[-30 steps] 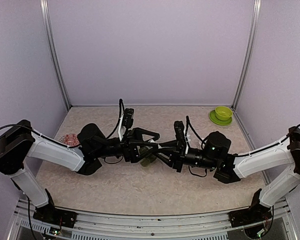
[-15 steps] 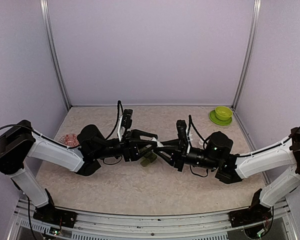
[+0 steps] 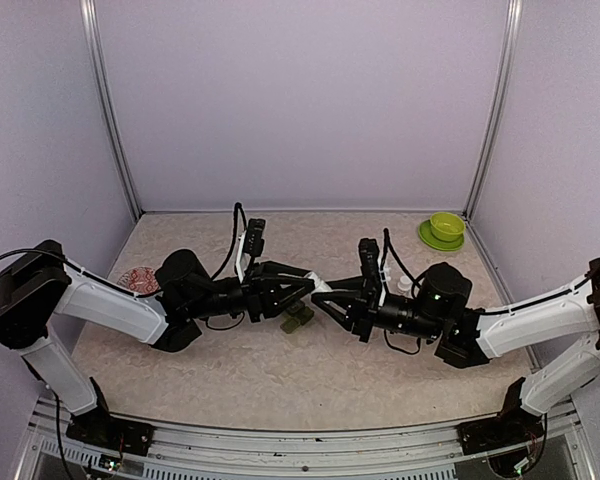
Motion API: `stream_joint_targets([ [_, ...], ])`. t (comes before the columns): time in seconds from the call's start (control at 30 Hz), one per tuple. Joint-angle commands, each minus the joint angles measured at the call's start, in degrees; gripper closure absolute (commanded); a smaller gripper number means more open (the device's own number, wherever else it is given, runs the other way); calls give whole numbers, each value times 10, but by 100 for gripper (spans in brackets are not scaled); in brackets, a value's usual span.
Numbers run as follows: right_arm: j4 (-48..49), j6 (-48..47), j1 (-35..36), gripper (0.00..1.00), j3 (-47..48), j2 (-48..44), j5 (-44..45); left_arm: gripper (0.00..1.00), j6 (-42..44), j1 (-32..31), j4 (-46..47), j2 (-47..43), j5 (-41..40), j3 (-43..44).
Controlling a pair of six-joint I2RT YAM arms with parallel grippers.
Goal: Sort the pills into containers
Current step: Unscrew the lid of the pill bottle from the pill bottle.
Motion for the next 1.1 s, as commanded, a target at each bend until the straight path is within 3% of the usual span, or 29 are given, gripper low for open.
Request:
stream_joint_targets([
  [0.0,-10,-6,-7,93,-9,-12,24,61,-4,1,13,-13,9,-5],
  [0.23,-5,-7,-7,93,-7,-1,8,55,-11,1,22,-7,13,-5],
  [0.43,4,-7,-6,93,-4,1,-25,19,-15,3,34,-4,13,-9],
  [0.53,6,-8,-5,93,2,6,-44,9,-22,7,43,-2,13,-9],
  [0.77,8,-7,0,93,23,34,-66,8,-23,9,47,4,11,-3],
  [1.07,32,12,1,93,44,77,-65,15,-28,9,55,12,25,2],
])
